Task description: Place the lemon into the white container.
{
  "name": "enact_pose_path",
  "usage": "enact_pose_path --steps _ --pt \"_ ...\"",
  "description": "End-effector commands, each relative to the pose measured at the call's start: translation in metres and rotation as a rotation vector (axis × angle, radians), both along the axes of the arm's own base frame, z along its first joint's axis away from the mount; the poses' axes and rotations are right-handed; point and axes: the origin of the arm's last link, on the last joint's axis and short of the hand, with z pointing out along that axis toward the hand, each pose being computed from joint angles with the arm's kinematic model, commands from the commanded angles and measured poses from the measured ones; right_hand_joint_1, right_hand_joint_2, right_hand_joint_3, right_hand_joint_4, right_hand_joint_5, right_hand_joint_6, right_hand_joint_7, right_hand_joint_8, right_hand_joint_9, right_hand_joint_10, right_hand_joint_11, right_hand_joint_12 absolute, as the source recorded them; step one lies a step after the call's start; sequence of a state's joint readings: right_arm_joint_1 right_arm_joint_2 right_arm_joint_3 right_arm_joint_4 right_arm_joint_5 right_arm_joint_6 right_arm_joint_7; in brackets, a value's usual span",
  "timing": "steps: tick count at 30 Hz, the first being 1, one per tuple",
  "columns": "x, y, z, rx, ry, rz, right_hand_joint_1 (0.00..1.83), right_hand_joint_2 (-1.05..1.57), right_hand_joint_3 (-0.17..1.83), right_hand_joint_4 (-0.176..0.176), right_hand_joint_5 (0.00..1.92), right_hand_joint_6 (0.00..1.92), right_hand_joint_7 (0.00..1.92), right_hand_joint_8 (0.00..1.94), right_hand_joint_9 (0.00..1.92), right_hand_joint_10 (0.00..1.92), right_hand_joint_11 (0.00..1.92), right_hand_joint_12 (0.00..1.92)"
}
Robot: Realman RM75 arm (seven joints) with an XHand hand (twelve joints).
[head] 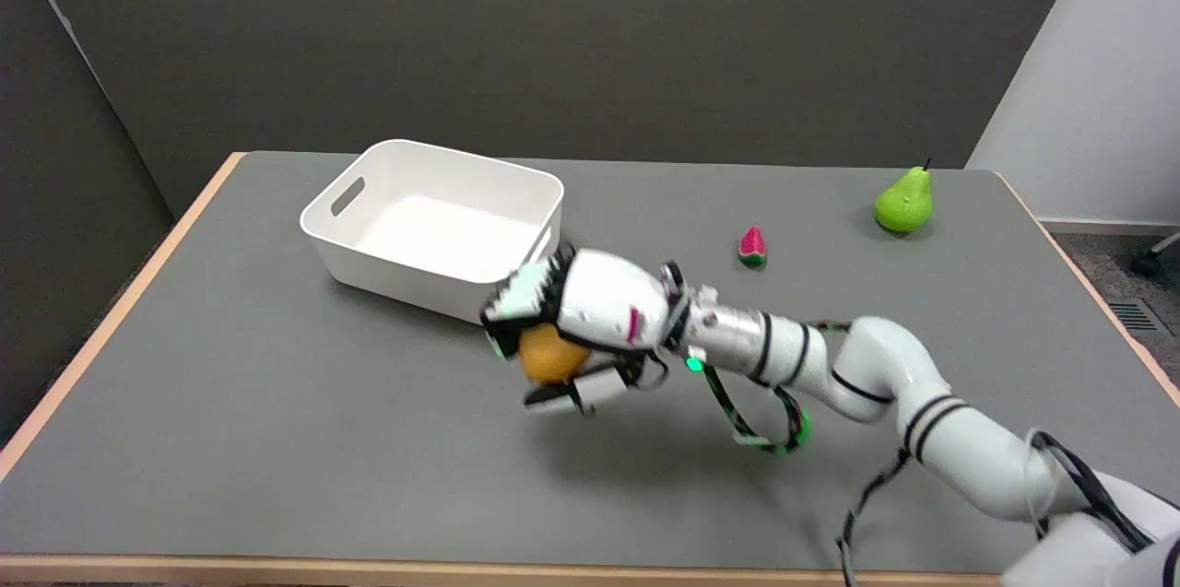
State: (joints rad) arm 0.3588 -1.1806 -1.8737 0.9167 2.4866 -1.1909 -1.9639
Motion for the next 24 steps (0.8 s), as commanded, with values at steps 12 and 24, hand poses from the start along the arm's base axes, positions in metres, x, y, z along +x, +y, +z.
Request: enact_pose_path --steps 12,24 --pt "0.086 -0.198 -0.028 -0.607 0.17 -0.16 1.17 1.04 0.44 -0.038 0.64 1.54 0.86 1.33 0.79 1.43 0.74 1.92" --pt "0.059 -0.184 0.013 -0.69 -0.09 -0.412 0.83 0.7 0.94 0.093 0.23 0.61 0.39 0.49 0.42 0.94 0.31 1.51"
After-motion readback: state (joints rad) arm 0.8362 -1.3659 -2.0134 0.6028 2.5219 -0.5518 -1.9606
